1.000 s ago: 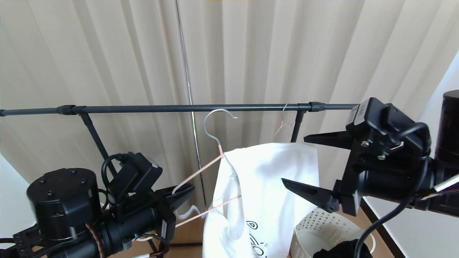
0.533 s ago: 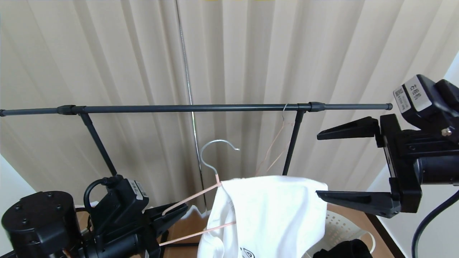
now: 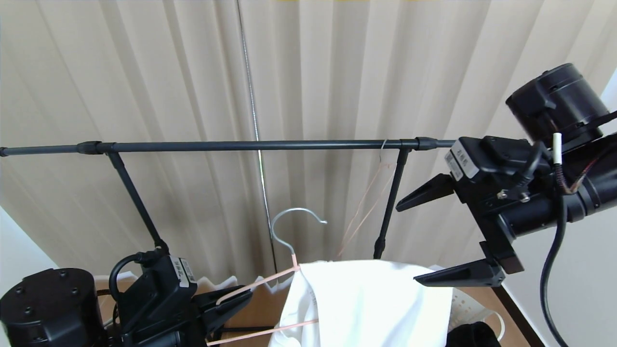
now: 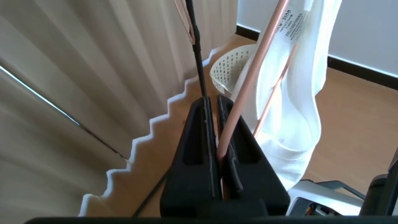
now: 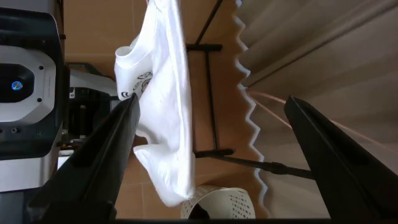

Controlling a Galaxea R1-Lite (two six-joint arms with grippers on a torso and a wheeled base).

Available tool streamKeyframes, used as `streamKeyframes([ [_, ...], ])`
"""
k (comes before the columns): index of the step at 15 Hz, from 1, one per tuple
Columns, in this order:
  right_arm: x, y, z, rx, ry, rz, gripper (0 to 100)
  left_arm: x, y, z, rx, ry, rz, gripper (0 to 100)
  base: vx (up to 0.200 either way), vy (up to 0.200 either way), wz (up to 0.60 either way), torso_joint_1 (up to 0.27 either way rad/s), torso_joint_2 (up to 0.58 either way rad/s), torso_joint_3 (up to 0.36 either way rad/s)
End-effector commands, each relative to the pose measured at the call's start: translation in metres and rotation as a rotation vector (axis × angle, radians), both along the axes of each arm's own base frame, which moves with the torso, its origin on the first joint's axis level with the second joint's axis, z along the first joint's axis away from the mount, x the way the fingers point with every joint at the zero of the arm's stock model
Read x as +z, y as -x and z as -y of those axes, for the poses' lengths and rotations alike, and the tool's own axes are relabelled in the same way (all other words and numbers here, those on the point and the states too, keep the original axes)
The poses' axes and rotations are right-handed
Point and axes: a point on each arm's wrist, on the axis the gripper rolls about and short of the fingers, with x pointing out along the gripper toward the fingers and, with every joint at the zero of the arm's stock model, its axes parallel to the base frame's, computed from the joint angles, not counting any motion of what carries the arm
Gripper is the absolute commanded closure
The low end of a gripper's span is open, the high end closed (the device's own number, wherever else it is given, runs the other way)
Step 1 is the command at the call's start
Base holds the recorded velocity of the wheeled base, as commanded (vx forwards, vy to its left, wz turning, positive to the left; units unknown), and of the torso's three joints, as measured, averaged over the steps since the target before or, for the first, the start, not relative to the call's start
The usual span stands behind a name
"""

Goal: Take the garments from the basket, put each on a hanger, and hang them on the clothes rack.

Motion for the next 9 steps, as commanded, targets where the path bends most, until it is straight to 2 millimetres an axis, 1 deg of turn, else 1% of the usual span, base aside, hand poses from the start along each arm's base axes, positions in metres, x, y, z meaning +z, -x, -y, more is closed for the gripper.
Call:
streamKeyframes([
  [1,-0.016,-0.009,-0.012,0.022,0.027,-0.053,0,0.0,0.0,0.0,-0.001,0.0,0.0,100,0.0,0.0,0.0,0.0,0.0,0.0],
  [2,-0.021,-0.01,-0.017,0.035,0.037,-0.069,0,0.001,0.0,0.0,-0.001,0.003,0.005,100,0.0,0.0,0.0,0.0,0.0,0.0],
  [3,-0.021,-0.01,-0.017,0.035,0.037,-0.069,0,0.001,0.0,0.0,-0.001,0.003,0.005,100,0.0,0.0,0.0,0.0,0.0,0.0],
  [5,-0.029,-0.014,-0.025,0.051,0.053,-0.092,0,0.002,0.0,0.0,-0.001,0.007,0.01,100,0.0,0.0,0.0,0.0,0.0,0.0],
  [6,-0.03,-0.014,-0.025,0.051,0.054,-0.093,0,0.002,0.0,0.0,-0.001,0.008,0.012,100,0.0,0.0,0.0,0.0,0.0,0.0],
  [7,-0.035,-0.016,-0.028,0.056,0.065,-0.11,0,0.003,0.0,0.0,-0.001,0.009,0.014,100,0.0,0.0,0.0,0.0,0.0,0.0],
  [9,-0.039,-0.014,-0.034,0.073,0.074,-0.119,0,0.002,0.0,0.0,-0.001,0.009,0.013,100,0.0,0.0,0.0,0.0,0.0,0.0],
])
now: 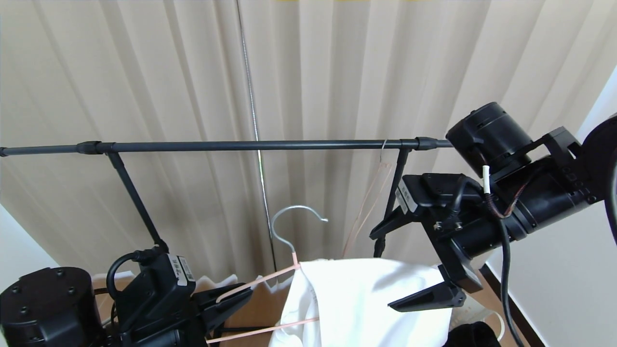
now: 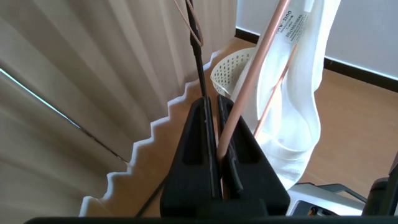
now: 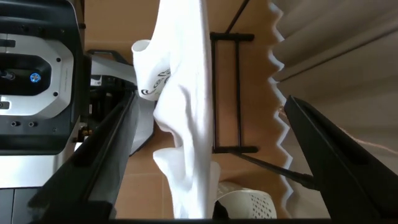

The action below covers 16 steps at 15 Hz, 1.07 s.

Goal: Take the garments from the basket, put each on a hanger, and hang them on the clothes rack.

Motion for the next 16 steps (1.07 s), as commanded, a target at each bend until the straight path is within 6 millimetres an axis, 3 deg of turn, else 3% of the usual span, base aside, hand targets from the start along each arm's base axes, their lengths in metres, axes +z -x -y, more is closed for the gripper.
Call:
streamKeyframes([
  [1,-0.008,-0.003,-0.005,0.008,0.015,-0.024,0,0.0,0.0,0.0,0.002,0.001,0.001,100,0.0,0.0,0.0,0.0,0.0,0.0],
  [6,-0.018,-0.011,-0.01,0.008,0.029,-0.048,0,0.003,0.001,0.0,0.002,0.01,0.013,100,0.0,0.0,0.0,0.0,0.0,0.0],
  [16,-0.016,-0.013,-0.014,0.014,0.018,-0.03,0,0.006,0.0,0.0,0.004,0.018,0.024,100,0.0,0.0,0.0,0.0,0.0,0.0],
])
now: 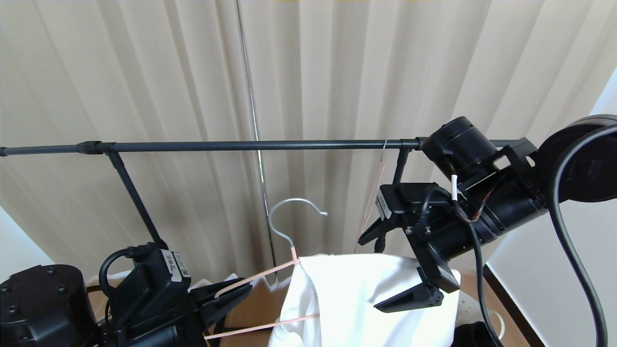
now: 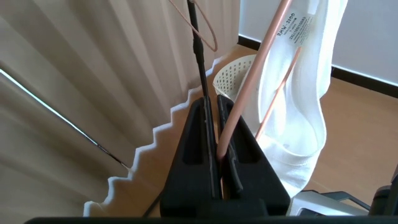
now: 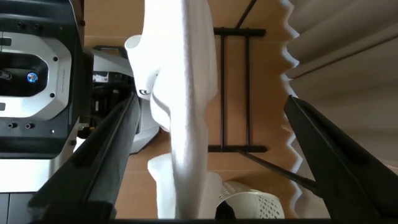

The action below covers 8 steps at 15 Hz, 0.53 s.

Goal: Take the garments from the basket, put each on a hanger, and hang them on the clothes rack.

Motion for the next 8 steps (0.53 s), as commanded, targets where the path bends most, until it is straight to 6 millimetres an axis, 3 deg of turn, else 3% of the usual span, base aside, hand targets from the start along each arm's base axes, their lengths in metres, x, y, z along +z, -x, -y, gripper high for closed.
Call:
streamKeyframes([
  [1,0.0002,0.0022,-0.0031,0.009,-0.001,-0.002,0,0.0,0.0,0.0001,0.0,0.0,0.0,100,0.0,0.0,0.0,0.0,0.0,0.0],
  [3,0.0013,0.0032,-0.0053,0.012,-0.004,-0.002,0,0.0003,-0.0003,0.0002,0.0,0.002,0.0,100,0.0,0.0,0.0,0.0,0.0,0.0],
  [4,0.0012,0.0031,-0.0059,0.012,-0.004,-0.003,100,0.0003,-0.0003,0.0002,0.0,0.002,0.0,100,0.0,0.0,0.0,0.0,0.0,0.0],
  [8,0.0017,0.004,-0.0065,0.009,-0.006,-0.007,100,0.0015,-0.0012,0.0008,0.002,0.007,0.003,100,0.0,0.0,0.0,0.0,0.0,0.0],
])
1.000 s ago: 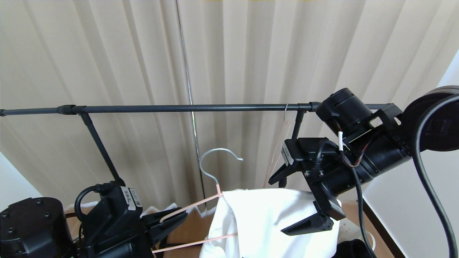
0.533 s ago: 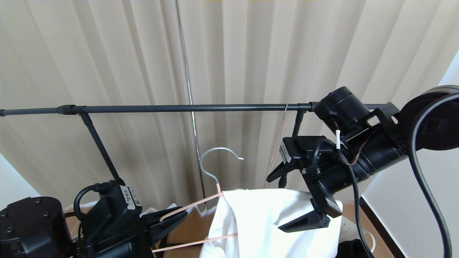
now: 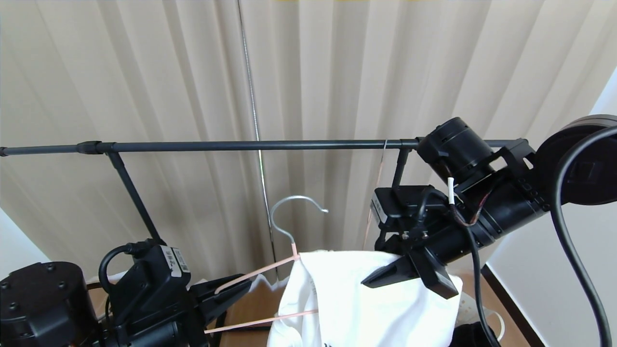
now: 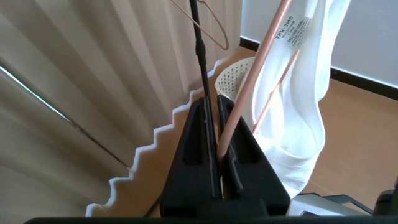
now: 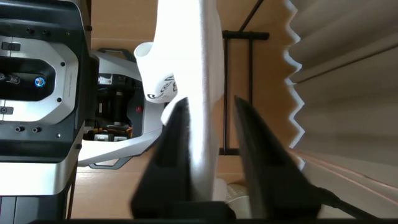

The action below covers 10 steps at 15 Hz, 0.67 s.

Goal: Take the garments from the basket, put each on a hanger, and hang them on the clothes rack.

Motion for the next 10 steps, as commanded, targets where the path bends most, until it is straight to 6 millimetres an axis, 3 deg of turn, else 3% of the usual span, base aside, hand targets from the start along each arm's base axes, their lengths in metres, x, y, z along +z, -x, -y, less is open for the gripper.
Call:
streamKeyframes([
  [1,0.0009,-0.0003,0.0,-0.003,-0.003,0.006,100,-0.0002,0.0,0.0,-0.003,0.0,-0.001,100,0.0,0.0,0.0,0.0,0.0,0.0],
  [10,0.0035,0.0006,0.0006,-0.004,-0.009,0.012,100,0.0016,-0.0016,-0.0003,0.004,0.009,0.002,100,0.0,0.0,0.0,0.0,0.0,0.0],
])
